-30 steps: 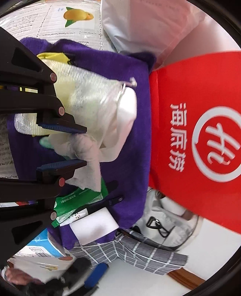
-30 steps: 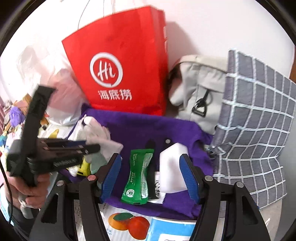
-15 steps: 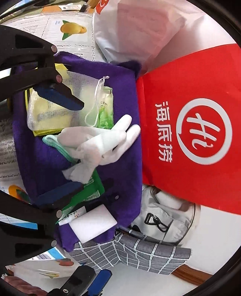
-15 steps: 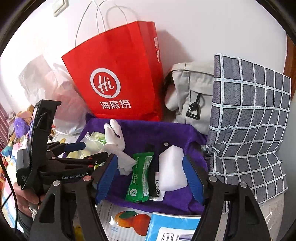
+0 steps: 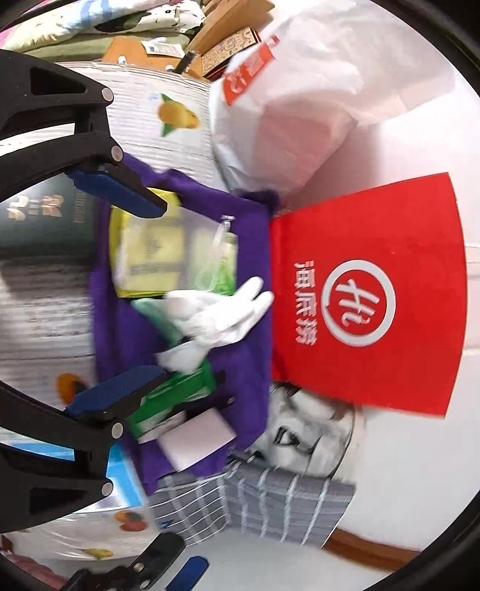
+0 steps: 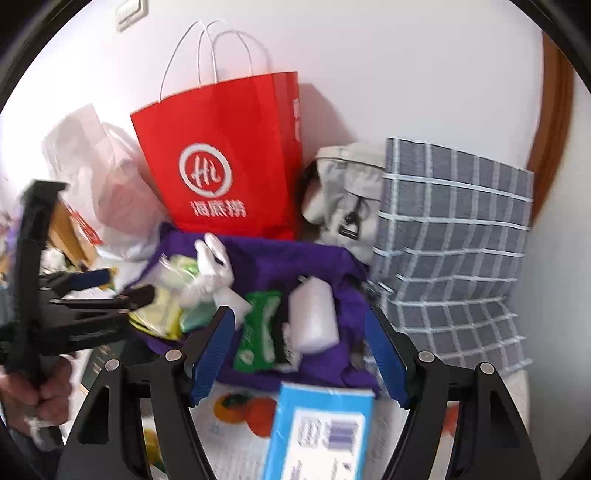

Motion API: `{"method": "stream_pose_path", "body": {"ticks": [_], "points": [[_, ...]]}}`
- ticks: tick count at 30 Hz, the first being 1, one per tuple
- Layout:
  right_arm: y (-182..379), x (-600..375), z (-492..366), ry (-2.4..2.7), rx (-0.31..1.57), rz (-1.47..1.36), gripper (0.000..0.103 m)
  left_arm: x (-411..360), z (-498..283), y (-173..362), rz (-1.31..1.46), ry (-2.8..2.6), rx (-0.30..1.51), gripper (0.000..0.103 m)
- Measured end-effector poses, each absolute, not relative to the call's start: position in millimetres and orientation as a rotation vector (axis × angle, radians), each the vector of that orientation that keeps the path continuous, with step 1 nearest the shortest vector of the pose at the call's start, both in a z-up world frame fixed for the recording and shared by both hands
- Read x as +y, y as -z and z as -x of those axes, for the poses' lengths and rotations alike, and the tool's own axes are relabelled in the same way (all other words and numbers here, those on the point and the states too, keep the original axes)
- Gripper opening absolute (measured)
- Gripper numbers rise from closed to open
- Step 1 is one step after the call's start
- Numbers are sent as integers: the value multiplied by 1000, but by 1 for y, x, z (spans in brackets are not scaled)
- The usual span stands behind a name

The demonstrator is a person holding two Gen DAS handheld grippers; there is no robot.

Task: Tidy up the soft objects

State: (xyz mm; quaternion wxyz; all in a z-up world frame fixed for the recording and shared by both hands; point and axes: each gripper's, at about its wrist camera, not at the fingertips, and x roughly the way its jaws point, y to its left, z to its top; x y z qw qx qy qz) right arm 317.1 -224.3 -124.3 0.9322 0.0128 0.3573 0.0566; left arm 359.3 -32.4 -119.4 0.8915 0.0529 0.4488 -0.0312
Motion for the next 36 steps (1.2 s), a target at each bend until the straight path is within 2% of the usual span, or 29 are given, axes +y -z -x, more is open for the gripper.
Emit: {"method": "stream_pose_path", "body": {"ticks": [5, 8, 9, 10, 14, 16, 22, 24, 25, 36], "points": [[131, -221, -268, -136, 765, -52, 73, -20, -296, 101, -76, 77, 883, 84], [131, -226, -232, -143, 753, -107, 83, -15, -255, 86, -63, 82, 850, 84], [130, -228, -221, -149, 746, -128, 86, -14, -243, 81, -53, 82, 712, 84], [130, -230, -211, -155, 742, -151, 88, -13, -231, 78, -54, 75, 701, 85], [123, -234, -159, -135, 735, -185, 89, -5, -171, 64, -51, 59, 645, 93], [119, -236, -141, -122, 724, -177, 90, 0, -147, 59, -42, 48, 620, 93], [106, -235, -70, -68, 666, -138, 102, 7, -74, 49, -29, 71, 548, 98], [102, -234, -52, -50, 640, -122, 103, 6, -57, 49, -33, 99, 548, 99], [100, -234, -45, -43, 632, -116, 103, 5, -50, 50, -33, 108, 606, 99], [87, -238, 26, -30, 565, -117, 103, 0, 19, 44, -51, 97, 549, 99]]}}
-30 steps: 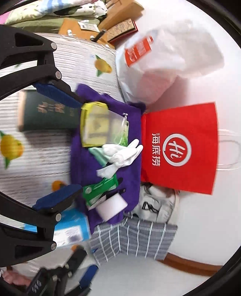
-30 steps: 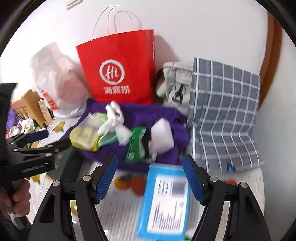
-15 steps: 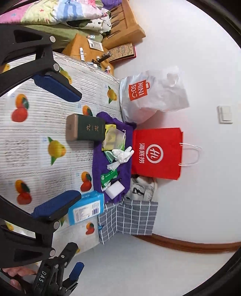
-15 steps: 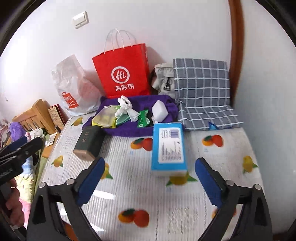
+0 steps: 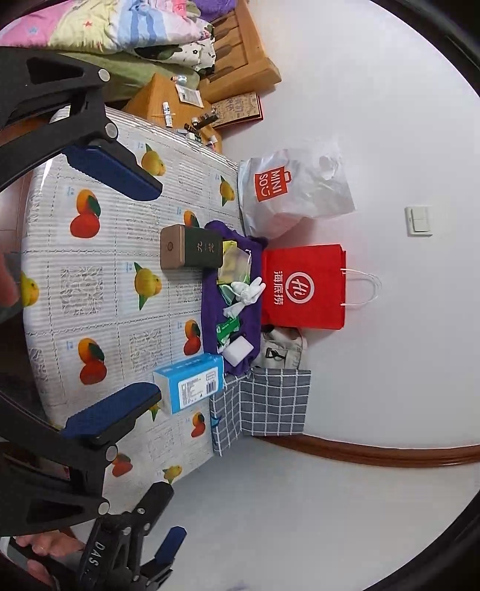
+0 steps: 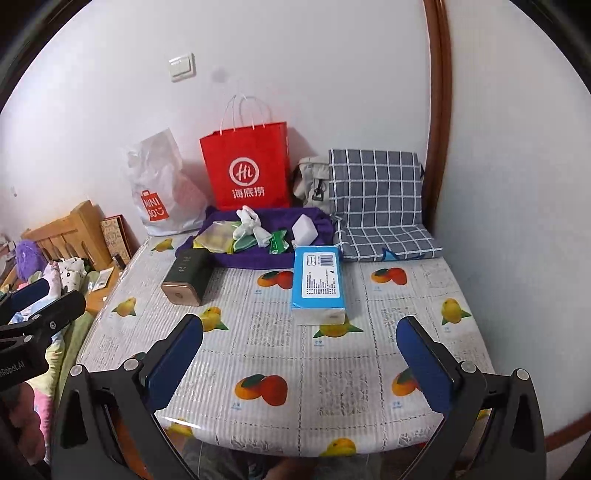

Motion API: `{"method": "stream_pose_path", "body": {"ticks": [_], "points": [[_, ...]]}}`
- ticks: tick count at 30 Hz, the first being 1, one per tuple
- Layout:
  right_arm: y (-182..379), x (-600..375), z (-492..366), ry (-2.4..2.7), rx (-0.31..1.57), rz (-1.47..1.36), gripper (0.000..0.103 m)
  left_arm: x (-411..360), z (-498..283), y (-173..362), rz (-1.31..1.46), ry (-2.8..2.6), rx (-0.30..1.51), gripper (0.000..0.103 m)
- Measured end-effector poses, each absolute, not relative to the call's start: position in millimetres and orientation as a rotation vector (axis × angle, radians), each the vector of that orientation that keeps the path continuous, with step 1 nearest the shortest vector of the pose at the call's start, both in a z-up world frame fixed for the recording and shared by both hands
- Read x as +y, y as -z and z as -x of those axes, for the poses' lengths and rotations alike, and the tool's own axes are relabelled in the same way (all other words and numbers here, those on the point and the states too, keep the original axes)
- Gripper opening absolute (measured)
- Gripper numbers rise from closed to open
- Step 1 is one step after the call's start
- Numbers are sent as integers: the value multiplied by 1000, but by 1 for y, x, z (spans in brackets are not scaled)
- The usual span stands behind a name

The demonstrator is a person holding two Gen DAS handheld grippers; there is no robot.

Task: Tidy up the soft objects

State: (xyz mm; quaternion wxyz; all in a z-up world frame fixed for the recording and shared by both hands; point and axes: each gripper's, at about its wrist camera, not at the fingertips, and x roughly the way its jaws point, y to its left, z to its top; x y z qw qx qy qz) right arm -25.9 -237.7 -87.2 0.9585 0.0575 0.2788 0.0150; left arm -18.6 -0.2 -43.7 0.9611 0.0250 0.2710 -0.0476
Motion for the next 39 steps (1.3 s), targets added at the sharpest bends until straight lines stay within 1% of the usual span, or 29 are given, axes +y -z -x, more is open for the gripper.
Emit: {"method": "stream_pose_path", "body": {"ticks": [13, 39], "points": [[83, -237, 60, -30, 523, -97, 103, -3, 48, 37, -48, 97, 518, 99], [81, -227, 71, -47, 513, -83, 103, 3, 51, 36, -37, 85, 521, 99]]}}
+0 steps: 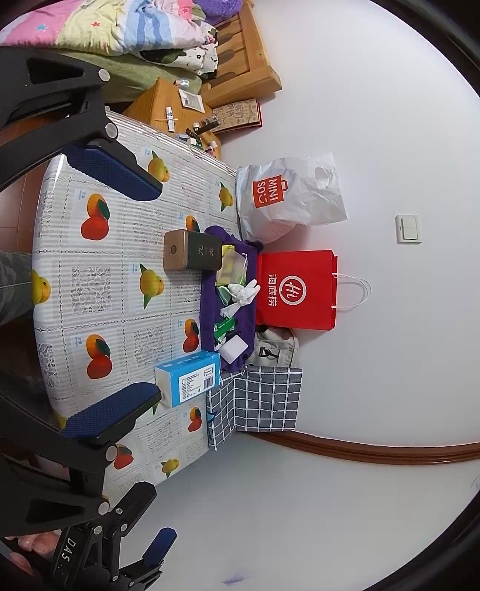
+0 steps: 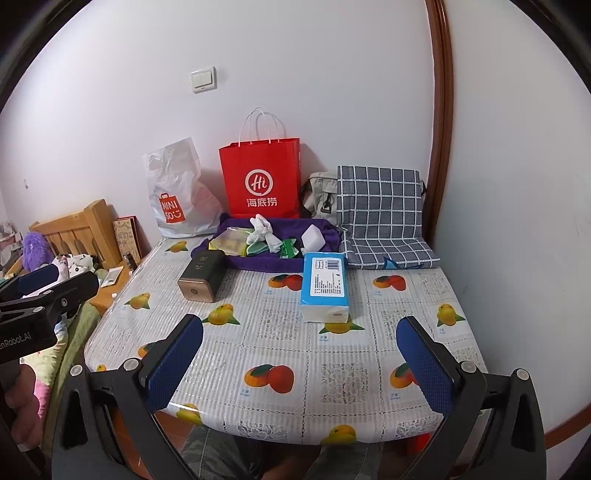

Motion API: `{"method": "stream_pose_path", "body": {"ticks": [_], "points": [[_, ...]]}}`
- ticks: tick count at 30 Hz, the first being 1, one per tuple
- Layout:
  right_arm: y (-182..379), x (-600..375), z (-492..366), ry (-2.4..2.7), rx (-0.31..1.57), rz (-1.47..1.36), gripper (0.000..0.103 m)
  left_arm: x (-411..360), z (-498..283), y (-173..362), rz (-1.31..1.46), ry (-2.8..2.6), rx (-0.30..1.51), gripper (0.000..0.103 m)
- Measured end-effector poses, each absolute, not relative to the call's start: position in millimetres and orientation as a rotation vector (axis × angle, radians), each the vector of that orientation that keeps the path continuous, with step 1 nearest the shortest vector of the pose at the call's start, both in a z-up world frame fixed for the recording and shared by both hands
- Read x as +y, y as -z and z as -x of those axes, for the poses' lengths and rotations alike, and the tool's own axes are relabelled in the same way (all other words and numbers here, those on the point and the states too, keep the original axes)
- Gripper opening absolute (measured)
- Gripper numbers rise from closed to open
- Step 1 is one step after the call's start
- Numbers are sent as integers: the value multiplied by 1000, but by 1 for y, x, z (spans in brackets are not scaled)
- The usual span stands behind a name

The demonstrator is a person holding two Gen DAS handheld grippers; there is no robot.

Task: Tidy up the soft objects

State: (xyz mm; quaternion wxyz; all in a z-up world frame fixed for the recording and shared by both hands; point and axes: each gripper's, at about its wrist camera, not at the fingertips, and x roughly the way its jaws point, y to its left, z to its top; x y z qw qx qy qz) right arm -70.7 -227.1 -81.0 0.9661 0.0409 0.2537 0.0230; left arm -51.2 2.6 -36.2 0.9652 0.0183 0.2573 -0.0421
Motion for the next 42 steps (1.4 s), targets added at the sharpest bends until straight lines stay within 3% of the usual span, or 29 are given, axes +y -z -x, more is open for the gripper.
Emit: {"method": "stream_pose_path", "body": {"ticks": [42], "points": [[83, -222, 77, -54, 507, -88, 103, 1, 54, 41, -30, 88, 524, 99]]}}
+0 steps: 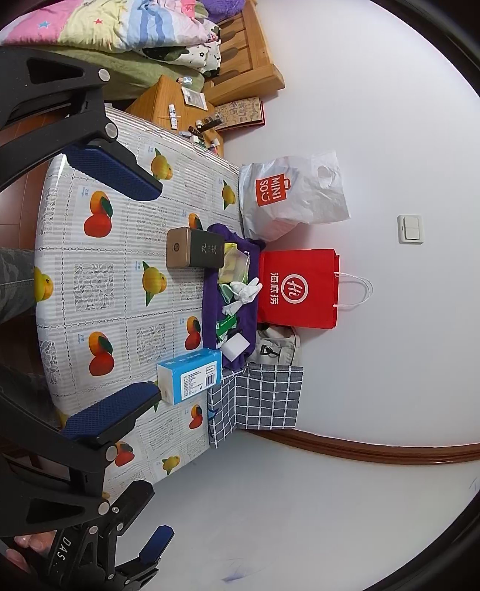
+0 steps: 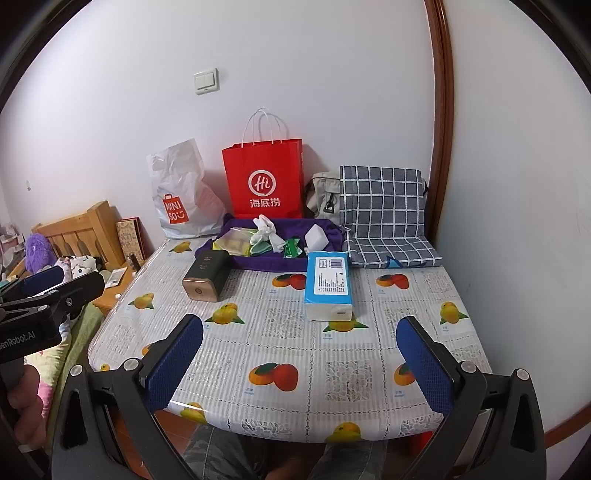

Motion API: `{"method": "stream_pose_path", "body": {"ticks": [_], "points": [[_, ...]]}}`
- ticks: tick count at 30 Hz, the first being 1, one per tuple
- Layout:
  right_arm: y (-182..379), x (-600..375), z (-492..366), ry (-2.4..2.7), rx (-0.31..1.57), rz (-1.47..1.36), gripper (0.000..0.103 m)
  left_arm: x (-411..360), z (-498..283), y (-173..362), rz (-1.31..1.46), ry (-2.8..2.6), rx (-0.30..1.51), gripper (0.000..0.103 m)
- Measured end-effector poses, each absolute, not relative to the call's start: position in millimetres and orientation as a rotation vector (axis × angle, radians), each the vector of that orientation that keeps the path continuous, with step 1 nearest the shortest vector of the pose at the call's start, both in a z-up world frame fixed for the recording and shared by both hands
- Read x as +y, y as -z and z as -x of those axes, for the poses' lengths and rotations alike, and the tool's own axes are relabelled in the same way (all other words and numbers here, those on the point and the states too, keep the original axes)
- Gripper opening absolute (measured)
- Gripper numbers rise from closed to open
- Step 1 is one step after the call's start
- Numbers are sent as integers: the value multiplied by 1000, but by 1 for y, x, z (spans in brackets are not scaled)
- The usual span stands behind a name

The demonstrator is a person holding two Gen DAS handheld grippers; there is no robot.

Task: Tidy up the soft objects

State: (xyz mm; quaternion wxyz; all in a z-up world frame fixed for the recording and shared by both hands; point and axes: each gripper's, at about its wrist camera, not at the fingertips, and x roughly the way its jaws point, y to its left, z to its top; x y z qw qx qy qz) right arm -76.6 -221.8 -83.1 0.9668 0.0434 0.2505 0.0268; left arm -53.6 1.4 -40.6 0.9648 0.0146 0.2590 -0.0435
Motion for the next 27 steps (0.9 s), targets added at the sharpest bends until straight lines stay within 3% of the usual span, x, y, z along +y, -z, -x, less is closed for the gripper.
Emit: {"method": "stream_pose_path", "body": {"ticks": [27], "points": [[79, -222, 75, -54, 512, -90, 103, -6, 54, 39, -35, 98, 514, 100]]}}
